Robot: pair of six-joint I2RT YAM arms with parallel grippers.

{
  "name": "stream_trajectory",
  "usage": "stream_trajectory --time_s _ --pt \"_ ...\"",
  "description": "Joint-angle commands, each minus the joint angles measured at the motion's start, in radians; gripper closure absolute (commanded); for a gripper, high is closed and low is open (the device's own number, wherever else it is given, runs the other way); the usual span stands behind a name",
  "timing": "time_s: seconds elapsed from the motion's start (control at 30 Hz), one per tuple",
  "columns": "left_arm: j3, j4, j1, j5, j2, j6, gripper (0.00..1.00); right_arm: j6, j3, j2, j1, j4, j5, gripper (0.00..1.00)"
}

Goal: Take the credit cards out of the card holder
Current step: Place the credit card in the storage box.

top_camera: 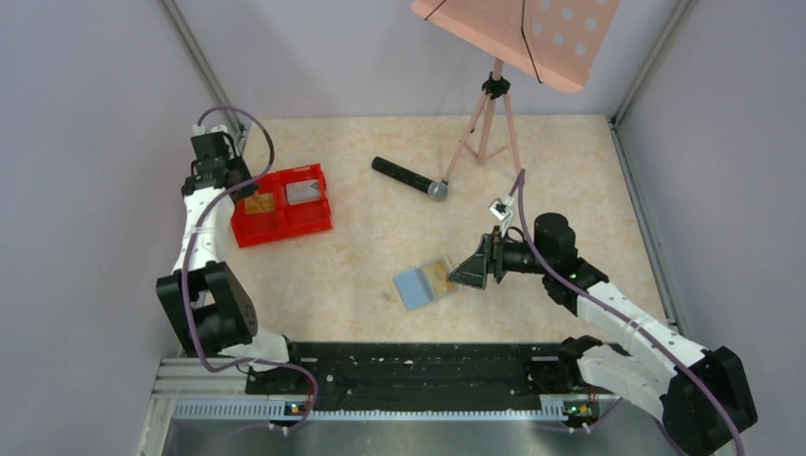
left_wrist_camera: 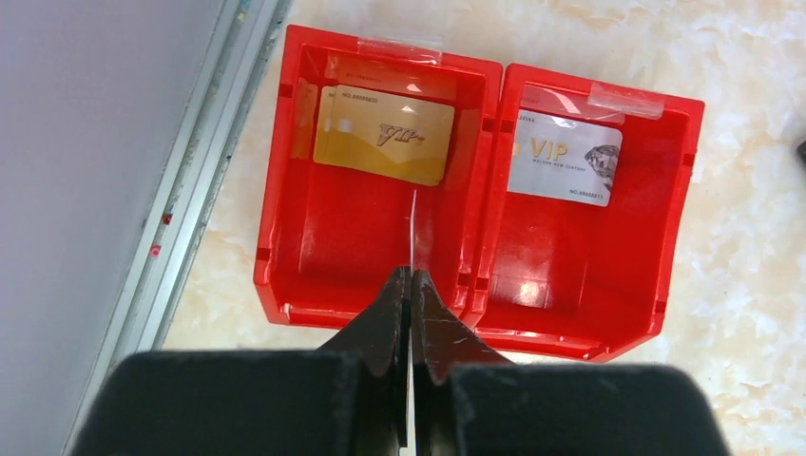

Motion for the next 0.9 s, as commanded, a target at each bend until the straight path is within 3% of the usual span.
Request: stream_trajectory --time_s 0.0,0.2,0.87 --pt "0.015 0.090 0.033 0.123 0.016 0.028 1.00 -0.023 0.006 -0.017 0.005 0.037 -0.004 0.03" --pt "-0.001 0.170 0.056 0.197 0.080 0.058 1.00 -0.044 0.027 0.006 0.005 0.014 -0.011 0.03" --pt "0.063 0.229 0.095 0.215 0.250 0.068 1.00 -0.069 0.051 0.043 0.005 -0.011 0.017 0.03"
